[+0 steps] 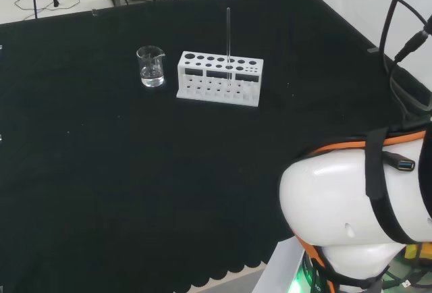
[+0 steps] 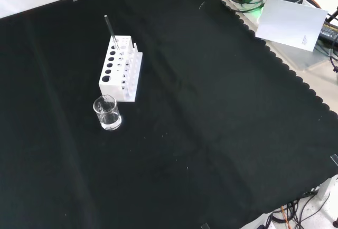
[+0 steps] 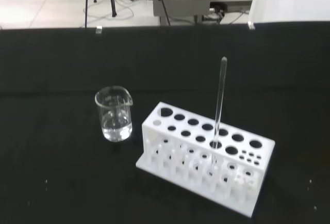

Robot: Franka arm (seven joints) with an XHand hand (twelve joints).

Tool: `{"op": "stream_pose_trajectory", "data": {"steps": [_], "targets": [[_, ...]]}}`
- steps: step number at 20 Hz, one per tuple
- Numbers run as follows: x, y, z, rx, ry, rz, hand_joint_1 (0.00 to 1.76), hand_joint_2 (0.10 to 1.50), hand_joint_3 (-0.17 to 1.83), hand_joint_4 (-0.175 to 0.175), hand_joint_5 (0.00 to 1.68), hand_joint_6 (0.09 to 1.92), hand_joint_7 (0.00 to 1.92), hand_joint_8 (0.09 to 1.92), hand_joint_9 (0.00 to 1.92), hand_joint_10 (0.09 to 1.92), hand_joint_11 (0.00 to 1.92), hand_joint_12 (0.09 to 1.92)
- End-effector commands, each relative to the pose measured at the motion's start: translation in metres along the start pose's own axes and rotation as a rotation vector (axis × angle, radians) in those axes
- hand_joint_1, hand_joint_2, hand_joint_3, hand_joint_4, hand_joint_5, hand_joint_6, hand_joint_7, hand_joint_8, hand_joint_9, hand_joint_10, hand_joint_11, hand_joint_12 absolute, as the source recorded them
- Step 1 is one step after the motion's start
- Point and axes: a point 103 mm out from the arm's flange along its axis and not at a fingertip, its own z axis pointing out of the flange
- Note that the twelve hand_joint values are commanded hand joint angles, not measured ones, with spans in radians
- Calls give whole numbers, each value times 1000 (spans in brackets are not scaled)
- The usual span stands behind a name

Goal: Take the glass rod from the white test tube rack.

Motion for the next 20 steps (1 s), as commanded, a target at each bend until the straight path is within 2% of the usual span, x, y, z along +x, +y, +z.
{"op": "stream_pose_trajectory", "data": {"steps": [1,11,20], "targets": [[-3,46,12,10,15,-22,556,983,394,-175,143,87,96,899,366,896,80,1444],[-30,116,14,-23,45,-6,565,981,409,-175,222,87,312,945,569,873,197,1423],[-50,170,29,7,44,-2,559,992,417,-175,276,87,445,968,719,886,283,1416]]}}
